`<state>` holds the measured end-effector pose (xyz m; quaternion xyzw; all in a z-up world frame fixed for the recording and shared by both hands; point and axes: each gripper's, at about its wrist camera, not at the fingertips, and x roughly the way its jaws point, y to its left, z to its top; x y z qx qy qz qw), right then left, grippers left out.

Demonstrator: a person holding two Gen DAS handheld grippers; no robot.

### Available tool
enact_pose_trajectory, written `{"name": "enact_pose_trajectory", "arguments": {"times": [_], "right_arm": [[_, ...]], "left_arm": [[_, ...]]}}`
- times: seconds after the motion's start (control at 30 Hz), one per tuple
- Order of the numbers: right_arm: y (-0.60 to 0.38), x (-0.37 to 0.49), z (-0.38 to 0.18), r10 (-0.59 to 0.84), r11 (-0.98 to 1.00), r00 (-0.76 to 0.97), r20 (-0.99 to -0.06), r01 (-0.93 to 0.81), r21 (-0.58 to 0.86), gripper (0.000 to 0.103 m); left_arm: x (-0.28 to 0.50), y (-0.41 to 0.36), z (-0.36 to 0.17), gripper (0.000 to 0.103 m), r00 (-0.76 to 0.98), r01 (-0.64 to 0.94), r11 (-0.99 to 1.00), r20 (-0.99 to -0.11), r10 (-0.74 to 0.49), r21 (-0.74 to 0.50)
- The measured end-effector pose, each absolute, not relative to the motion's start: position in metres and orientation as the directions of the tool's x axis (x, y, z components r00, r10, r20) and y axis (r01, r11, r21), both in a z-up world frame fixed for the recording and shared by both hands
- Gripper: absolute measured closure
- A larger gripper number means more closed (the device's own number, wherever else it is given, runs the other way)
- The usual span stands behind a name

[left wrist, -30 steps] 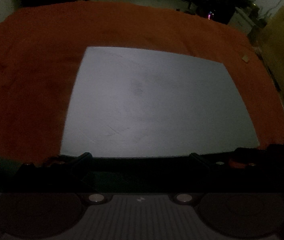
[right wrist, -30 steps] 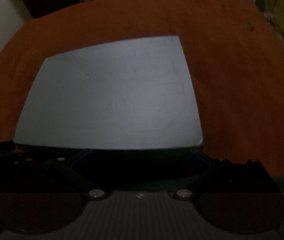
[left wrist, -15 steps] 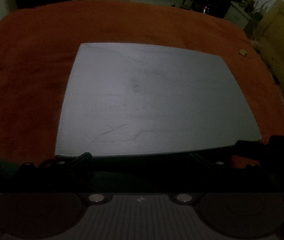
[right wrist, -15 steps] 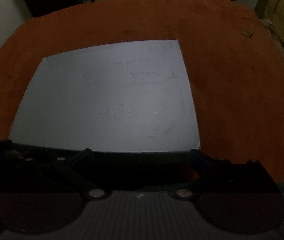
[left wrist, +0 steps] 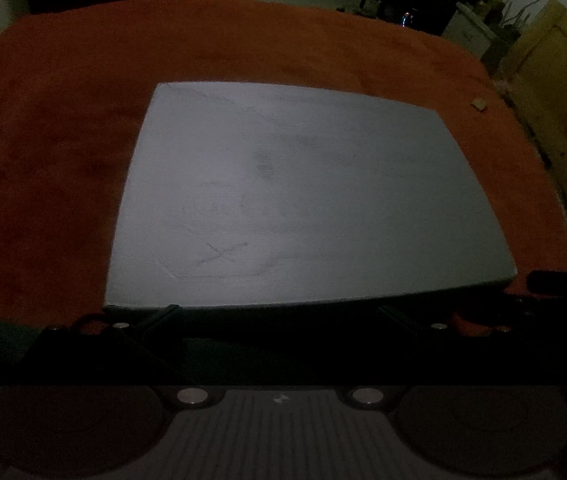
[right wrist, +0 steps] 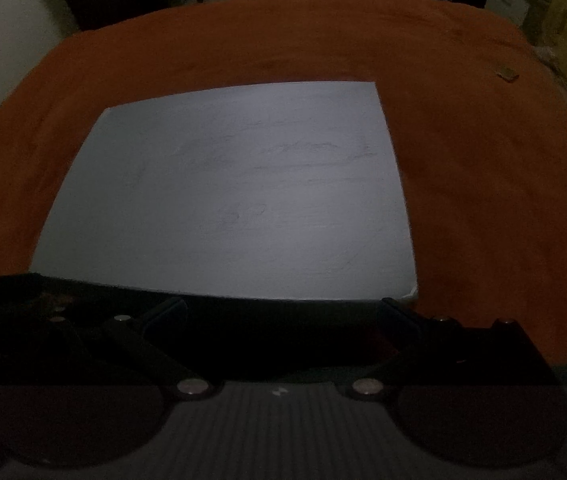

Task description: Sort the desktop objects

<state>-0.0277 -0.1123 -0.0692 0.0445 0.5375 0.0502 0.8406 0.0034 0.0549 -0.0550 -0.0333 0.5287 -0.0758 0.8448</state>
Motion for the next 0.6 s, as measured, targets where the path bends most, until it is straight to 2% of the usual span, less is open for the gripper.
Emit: {"name": "enact_pose_trajectory", "arguments": {"times": [0.6], "right_arm": [[-0.1130,-0.0260,-0.0701,0.137,0.990,0.419,-0.898,-0.036,0.134,0.000]], "left_arm": [[0.0019,0.0501,-0.0571,0.000,0.419,0.105,0.986,-0.893,-0.161,-0.129]]}}
